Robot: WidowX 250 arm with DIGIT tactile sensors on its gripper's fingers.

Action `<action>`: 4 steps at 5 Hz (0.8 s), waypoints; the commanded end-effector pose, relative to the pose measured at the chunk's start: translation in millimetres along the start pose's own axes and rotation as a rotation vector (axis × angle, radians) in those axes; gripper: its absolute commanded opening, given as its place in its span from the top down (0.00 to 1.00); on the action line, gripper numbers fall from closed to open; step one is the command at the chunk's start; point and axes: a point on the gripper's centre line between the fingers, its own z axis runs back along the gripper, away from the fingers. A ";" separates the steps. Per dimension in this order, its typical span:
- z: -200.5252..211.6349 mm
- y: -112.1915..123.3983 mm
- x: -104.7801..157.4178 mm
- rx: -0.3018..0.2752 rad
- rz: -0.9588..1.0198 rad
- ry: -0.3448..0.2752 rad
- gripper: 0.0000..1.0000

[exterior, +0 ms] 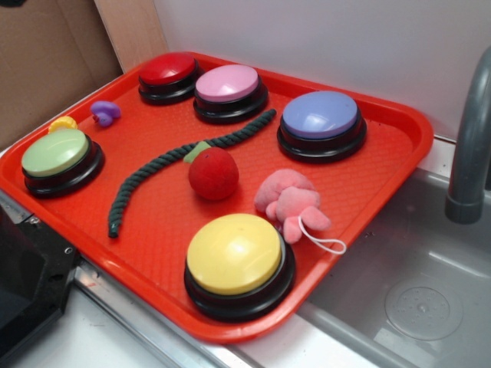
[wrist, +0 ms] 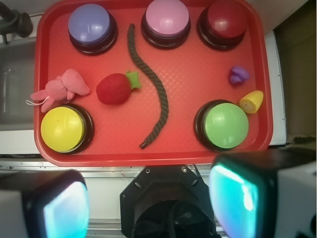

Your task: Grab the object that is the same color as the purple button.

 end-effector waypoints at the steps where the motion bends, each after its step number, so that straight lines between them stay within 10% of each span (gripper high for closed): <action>1: 0.0 0.0 0.0 0.000 0.000 0.000 0.00; 4: -58.7 57.9 28.0 0.162 0.139 -0.110 0.00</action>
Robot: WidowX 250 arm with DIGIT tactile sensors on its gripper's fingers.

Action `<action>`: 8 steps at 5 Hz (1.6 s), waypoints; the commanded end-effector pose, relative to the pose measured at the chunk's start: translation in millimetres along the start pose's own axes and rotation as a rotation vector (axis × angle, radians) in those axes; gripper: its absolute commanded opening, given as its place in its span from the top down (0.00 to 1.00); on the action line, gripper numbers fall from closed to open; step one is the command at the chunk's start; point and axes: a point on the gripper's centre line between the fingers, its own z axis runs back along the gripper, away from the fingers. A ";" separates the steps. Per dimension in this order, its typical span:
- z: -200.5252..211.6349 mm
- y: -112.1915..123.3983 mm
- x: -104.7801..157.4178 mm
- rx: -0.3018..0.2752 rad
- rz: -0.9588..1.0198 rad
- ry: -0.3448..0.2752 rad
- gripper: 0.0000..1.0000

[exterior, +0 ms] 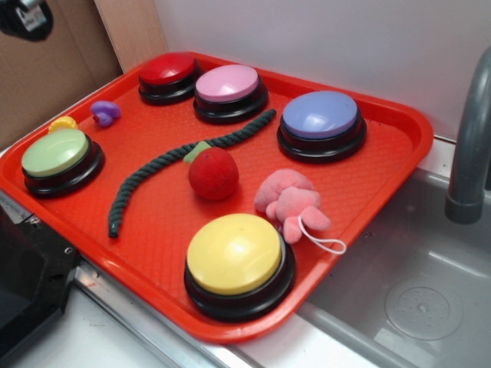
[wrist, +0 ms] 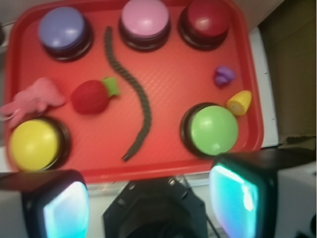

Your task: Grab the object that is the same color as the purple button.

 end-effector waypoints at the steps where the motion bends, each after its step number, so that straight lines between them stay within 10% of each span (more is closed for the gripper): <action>1: -62.3 52.8 23.0 0.129 0.094 -0.077 0.00; 8: -184.1 138.1 93.0 0.106 0.424 -0.002 0.00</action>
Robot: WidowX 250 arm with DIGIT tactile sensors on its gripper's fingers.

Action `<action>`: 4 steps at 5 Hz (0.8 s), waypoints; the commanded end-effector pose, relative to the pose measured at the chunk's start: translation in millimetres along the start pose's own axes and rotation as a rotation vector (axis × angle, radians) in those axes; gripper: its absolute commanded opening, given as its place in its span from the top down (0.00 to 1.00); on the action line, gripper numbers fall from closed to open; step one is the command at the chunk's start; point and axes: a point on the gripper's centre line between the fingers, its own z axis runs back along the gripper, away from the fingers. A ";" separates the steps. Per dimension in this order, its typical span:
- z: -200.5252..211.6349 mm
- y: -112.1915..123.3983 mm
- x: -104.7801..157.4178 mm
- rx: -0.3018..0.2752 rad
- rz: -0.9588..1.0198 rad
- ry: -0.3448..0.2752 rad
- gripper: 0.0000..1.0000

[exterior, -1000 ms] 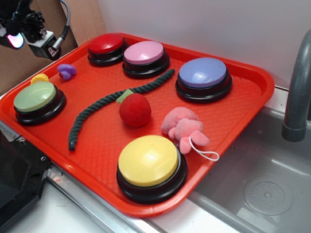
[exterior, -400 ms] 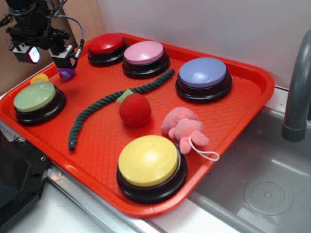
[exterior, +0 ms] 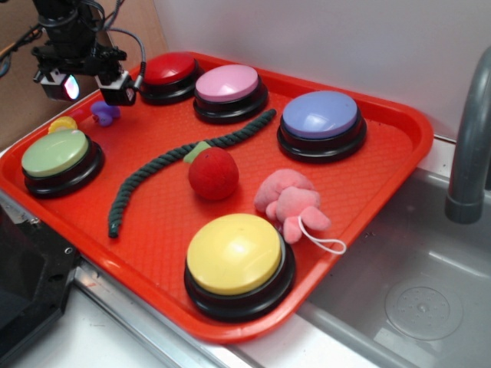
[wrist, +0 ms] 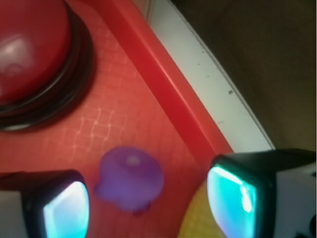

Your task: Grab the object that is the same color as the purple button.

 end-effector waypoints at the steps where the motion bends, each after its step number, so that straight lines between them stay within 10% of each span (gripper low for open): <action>1: -3.0 5.7 10.6 -0.048 -0.015 -0.024 0.00; 2: -8.4 7.8 8.8 -0.042 0.005 -0.005 0.30; 3: -5.7 10.1 7.8 -0.072 0.013 -0.002 0.98; 4: -1.5 10.7 7.0 -0.081 0.014 0.000 1.00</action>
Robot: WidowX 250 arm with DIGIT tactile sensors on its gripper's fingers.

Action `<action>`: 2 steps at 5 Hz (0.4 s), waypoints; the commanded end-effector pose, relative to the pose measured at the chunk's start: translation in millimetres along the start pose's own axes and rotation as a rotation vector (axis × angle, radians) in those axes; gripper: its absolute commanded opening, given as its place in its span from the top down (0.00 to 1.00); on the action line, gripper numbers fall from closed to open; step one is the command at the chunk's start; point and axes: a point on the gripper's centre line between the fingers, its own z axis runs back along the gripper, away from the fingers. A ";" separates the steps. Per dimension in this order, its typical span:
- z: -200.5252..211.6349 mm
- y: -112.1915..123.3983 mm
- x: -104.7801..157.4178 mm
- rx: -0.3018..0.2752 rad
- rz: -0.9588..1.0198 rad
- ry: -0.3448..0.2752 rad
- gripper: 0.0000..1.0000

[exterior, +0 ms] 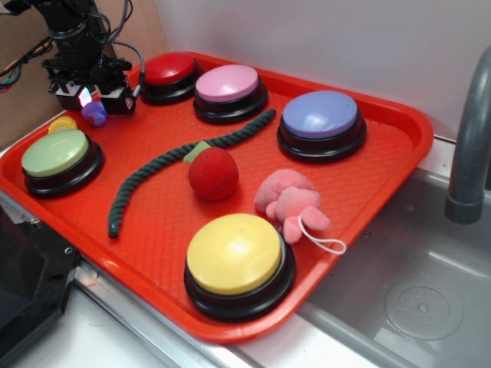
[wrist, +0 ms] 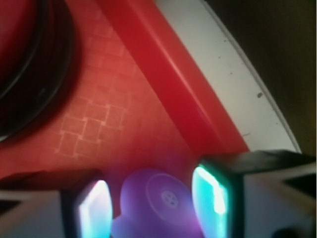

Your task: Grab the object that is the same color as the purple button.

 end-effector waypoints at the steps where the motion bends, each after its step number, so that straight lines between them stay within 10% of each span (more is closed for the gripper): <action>1: 26.1 8.4 1.4 -0.024 -0.010 -0.028 1.00; 2: 57.2 -4.1 1.8 -0.032 -0.052 -0.050 1.00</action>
